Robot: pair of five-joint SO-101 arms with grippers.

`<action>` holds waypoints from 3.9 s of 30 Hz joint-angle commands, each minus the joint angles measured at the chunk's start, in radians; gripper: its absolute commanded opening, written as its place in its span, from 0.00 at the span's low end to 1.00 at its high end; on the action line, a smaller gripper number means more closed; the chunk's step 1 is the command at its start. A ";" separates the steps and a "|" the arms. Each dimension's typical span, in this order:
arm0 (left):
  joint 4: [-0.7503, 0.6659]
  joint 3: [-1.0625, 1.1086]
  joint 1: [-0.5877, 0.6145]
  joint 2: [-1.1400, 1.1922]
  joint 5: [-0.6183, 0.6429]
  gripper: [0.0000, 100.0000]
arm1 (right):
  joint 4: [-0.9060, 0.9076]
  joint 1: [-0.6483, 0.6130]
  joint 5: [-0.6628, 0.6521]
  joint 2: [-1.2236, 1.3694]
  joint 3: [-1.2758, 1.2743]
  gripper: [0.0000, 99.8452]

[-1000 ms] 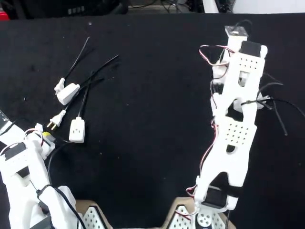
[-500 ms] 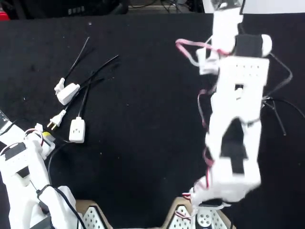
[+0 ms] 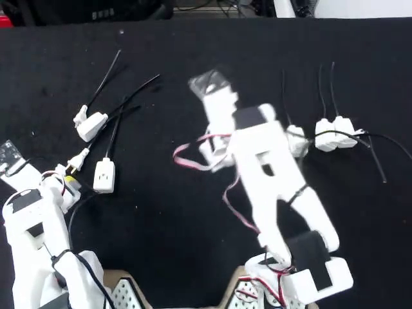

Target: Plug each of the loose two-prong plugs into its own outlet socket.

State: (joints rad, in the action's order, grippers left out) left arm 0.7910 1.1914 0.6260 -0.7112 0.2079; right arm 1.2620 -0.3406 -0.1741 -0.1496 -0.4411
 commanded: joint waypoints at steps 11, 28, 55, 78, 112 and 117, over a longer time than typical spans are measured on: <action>0.252 -0.325 -0.248 0.044 -0.454 0.24 | -0.580 -0.124 0.009 -0.038 -0.475 0.21; 0.264 -0.676 -0.323 0.620 -0.601 0.24 | -0.582 -0.124 0.006 -0.035 -0.478 0.21; 0.499 -0.736 -0.653 0.548 -0.615 0.24 | -0.589 -0.120 0.008 -0.038 -0.478 0.21; 0.181 -0.510 -0.314 0.425 -0.615 0.24 | -0.588 0.044 0.130 -0.031 -0.433 0.21; -0.210 -0.512 -0.730 0.480 -0.203 0.24 | -0.582 0.161 0.147 -0.039 -0.415 0.21; -0.273 -0.568 -0.730 0.562 -0.203 0.24 | -0.582 0.201 0.195 -0.039 -0.410 0.21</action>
State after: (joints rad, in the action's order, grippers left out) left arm 0.5501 0.7081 -0.0936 -0.1741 -0.0084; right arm 0.6897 -0.1749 0.0054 -0.1511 -0.9030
